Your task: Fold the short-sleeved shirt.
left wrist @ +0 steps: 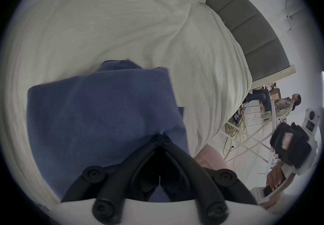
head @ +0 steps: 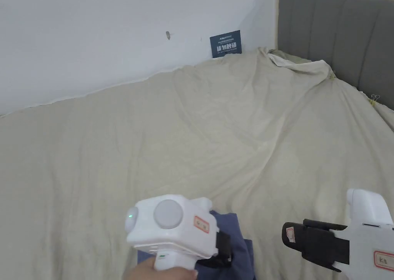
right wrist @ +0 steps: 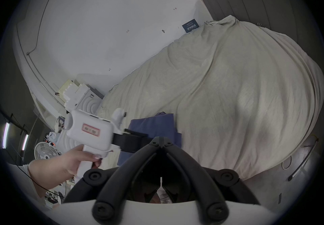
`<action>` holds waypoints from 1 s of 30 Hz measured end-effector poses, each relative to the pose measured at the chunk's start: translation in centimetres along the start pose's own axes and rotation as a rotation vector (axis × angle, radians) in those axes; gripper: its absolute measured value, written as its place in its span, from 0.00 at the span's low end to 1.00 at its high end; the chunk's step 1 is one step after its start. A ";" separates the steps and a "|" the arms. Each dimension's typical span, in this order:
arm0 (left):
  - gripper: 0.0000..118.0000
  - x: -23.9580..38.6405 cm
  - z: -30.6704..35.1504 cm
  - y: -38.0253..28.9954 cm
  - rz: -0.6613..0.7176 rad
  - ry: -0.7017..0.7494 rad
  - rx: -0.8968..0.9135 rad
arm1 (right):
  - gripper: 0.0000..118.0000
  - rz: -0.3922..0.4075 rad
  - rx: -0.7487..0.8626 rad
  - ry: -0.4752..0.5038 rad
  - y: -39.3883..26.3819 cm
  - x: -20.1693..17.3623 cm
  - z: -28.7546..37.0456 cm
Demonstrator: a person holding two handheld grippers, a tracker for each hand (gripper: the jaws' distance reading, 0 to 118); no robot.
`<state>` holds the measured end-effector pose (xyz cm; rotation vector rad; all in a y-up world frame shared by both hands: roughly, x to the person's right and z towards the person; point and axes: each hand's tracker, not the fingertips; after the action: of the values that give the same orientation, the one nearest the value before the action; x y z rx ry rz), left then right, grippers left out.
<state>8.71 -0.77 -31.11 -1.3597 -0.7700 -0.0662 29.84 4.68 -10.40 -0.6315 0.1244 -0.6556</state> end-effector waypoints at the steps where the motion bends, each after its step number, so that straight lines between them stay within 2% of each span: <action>1: 0.00 0.6 -0.5 0.3 -0.003 -0.006 -0.003 | 0.00 -0.002 0.001 0.004 0.0 0.0 0.0; 6: 0.00 1.7 -1.6 1.1 0.013 -0.058 -0.031 | 0.00 0.013 0.006 -0.006 0.2 -0.4 -0.1; 9: 0.00 1.1 -0.4 0.7 0.083 -0.317 -0.007 | 0.00 -0.009 0.017 0.017 0.5 -0.6 0.2; 11: 0.00 0.6 2.4 0.0 0.074 -0.387 0.079 | 0.00 -0.026 0.028 0.039 0.8 -0.9 0.6; 15: 0.00 -0.3 11.0 -3.4 -0.058 -0.274 0.427 | 0.00 -0.030 0.058 0.077 1.7 -2.1 1.8; 19: 0.00 -2.6 19.0 -9.5 -0.049 0.008 0.782 | 0.00 0.008 0.123 0.153 2.9 -4.9 3.8; 22: 0.00 -3.4 23.4 -14.0 -0.031 0.202 0.995 | 0.00 0.098 0.208 0.154 3.4 -8.0 5.3; 24: 0.00 -3.6 25.6 -16.7 -0.021 0.261 1.107 | 0.00 0.208 0.285 0.155 3.3 -10.3 6.2; 26: 0.00 -3.7 27.3 -19.1 -0.014 0.367 1.224 | 0.00 0.362 0.419 0.099 2.6 -13.1 7.4; 29: 0.00 -3.1 28.2 -22.1 -0.049 0.554 1.376 | 0.00 0.552 0.689 -0.007 0.2 -16.0 8.5; 30: 0.00 -3.0 28.0 -22.7 -0.061 0.619 1.407 | 0.00 0.593 0.765 -0.047 -0.7 -16.6 8.7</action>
<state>-16.96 17.42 -13.26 0.0585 -0.1730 0.0162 18.96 18.68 -4.41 0.1403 0.0066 -0.0795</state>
